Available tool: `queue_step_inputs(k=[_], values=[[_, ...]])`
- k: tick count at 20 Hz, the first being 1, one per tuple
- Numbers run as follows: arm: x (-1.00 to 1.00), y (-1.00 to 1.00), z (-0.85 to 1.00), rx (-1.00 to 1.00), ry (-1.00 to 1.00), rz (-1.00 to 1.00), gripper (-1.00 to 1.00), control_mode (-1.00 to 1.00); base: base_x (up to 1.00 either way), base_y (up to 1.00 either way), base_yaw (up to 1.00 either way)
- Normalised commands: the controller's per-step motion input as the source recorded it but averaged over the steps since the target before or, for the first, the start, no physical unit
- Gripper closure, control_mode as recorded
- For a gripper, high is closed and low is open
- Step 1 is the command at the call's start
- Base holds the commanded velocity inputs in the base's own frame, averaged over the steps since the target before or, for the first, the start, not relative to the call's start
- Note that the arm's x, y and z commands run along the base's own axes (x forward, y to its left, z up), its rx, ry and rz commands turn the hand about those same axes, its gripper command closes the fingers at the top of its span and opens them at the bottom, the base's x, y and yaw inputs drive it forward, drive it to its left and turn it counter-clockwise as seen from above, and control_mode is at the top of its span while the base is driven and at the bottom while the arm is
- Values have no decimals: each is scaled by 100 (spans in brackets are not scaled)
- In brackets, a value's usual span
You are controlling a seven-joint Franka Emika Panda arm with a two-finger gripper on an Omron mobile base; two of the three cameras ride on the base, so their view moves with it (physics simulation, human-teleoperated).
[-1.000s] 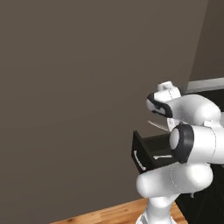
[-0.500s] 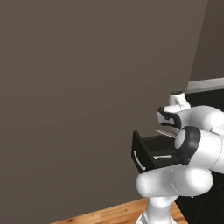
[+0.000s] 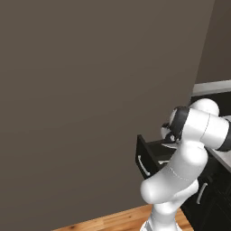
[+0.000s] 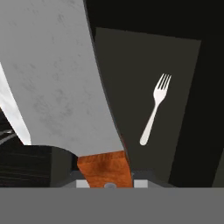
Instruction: Pick up the metallic utensils from the counter and place them in the open drawer. Make sure not to pick up any wooden utensils.
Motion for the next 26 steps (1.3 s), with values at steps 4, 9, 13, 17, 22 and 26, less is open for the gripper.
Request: queue_step_inputs(k=[4, 9, 13, 17, 22, 26], values=[[32, -32, -47, 0, 0, 6, 100, -100, 0, 0, 0], [51, 0, -53, 0, 0, -4, 100, -100, 0, 0, 0], [54, 0, -47, 0, 0, -13, 100, -100, 0, 0, 0], [39, -22, -47, 0, 8, -8, 100, -100, 0, 0, 0], [39, -27, -52, 0, 6, -1, 100, -100, 0, 0, 0], [53, -19, -46, 0, 5, 0, 100, -100, 0, 0, 0]])
